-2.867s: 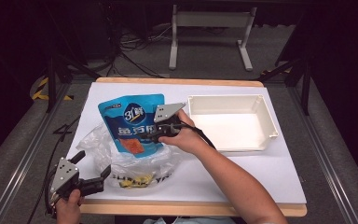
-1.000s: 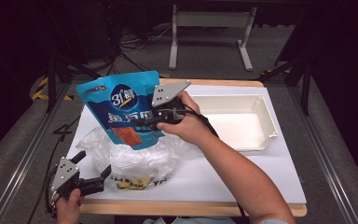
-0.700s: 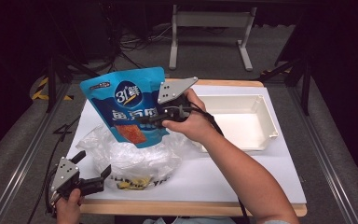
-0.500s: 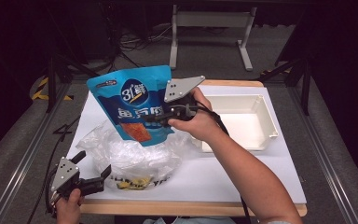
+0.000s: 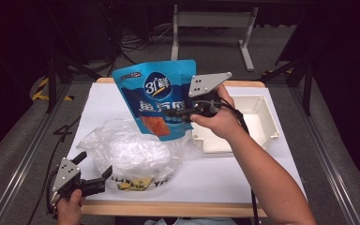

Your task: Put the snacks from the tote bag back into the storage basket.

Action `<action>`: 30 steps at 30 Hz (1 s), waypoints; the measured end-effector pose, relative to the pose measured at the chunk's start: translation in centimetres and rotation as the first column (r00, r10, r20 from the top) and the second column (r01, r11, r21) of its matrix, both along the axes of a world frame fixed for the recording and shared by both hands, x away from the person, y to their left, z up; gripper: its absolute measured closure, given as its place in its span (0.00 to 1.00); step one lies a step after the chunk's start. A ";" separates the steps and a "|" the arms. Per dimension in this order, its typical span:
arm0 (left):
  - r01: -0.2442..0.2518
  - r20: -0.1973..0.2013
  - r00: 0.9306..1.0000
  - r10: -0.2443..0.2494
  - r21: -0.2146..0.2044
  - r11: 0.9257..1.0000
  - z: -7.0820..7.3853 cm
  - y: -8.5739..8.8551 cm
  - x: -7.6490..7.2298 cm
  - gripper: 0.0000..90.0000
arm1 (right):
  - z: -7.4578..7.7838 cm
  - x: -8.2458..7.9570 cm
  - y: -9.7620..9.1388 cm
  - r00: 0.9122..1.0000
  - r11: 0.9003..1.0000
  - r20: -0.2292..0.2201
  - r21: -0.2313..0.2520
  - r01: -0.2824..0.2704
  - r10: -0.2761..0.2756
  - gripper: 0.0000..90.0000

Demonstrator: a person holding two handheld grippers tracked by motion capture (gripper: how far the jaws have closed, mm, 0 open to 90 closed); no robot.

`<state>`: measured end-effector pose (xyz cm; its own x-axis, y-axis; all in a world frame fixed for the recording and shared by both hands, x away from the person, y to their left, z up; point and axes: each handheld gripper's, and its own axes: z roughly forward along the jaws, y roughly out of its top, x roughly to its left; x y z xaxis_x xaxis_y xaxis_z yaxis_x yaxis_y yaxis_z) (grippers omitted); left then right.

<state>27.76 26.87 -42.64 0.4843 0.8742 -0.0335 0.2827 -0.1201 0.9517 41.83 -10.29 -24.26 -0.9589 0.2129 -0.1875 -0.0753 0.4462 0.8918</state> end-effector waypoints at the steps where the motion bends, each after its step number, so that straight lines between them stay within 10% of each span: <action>1: -0.001 0.000 1.000 0.001 0.001 1.000 0.0 0.0 0.0 0.00 | 0.1 0.0 -0.4 1.000 1.000 0.004 -0.001 0.007 -0.007 0.67; 30: -0.008 -0.002 1.000 0.008 0.001 1.000 -0.1 -0.1 0.1 0.00 | 2.0 1.4 -9.0 0.984 0.984 0.021 0.009 0.179 -0.179 0.67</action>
